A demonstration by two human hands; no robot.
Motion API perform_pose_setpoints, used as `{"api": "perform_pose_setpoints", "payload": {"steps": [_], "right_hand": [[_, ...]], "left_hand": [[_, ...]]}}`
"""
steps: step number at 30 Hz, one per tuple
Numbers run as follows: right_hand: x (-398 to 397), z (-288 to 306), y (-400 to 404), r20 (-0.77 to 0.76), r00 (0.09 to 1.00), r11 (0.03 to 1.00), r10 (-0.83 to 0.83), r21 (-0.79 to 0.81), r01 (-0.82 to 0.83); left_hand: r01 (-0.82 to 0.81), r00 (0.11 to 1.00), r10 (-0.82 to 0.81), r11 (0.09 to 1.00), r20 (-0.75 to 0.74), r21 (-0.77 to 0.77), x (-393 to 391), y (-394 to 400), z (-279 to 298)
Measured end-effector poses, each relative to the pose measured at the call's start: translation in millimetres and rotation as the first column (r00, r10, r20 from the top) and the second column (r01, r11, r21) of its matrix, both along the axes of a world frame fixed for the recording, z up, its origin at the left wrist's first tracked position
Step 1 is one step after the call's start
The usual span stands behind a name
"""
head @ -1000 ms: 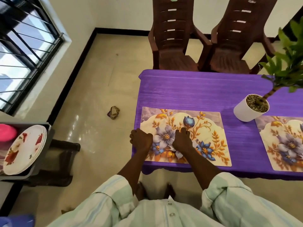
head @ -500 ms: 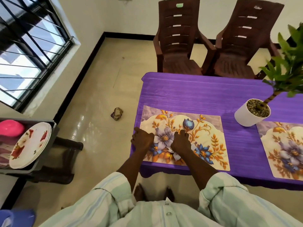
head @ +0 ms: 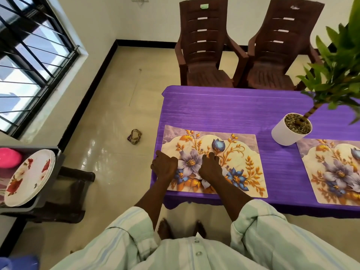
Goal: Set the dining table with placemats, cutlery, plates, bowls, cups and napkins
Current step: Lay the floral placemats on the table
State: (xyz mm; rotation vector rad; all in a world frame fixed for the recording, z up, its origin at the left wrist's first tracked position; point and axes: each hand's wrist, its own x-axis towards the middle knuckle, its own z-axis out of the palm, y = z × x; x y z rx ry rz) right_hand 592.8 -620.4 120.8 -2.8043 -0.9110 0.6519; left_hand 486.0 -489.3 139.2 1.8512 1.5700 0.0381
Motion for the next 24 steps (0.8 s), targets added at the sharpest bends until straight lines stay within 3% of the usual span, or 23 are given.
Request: {"api": "perform_pose_setpoints", "payload": {"steps": [7, 9, 12, 17, 24], "right_hand": [[0, -1, 0, 0.005, 1.0, 1.0, 0.008, -0.002, -0.008], [0, -1, 0, 0.009, 1.0, 1.0, 0.013, -0.003, -0.013], [0, -1, -1, -0.007, 1.0, 1.0, 0.009, 0.003, -0.009], [-1, -1, -3, -0.009, 1.0, 1.0, 0.008, 0.022, -0.008], [-3, 1, -3, -0.052, 0.998, 0.997, -0.032, 0.062, 0.035]], "left_hand": [[-0.066, 0.994, 0.057, 0.993, 0.09, 0.102, 1, -6, 16], [-0.069, 0.989, 0.058, 0.995, 0.133, 0.073, 5, -1, 23], [0.053, 0.983, -0.055, 0.998, 0.176, 0.019, 13, 9, 30], [0.137, 0.946, -0.067, 0.97, 0.317, -0.203, 22, 18, 28], [0.172, 0.914, -0.072, 0.96, 0.398, -0.221, 7, 27, 13]]}}
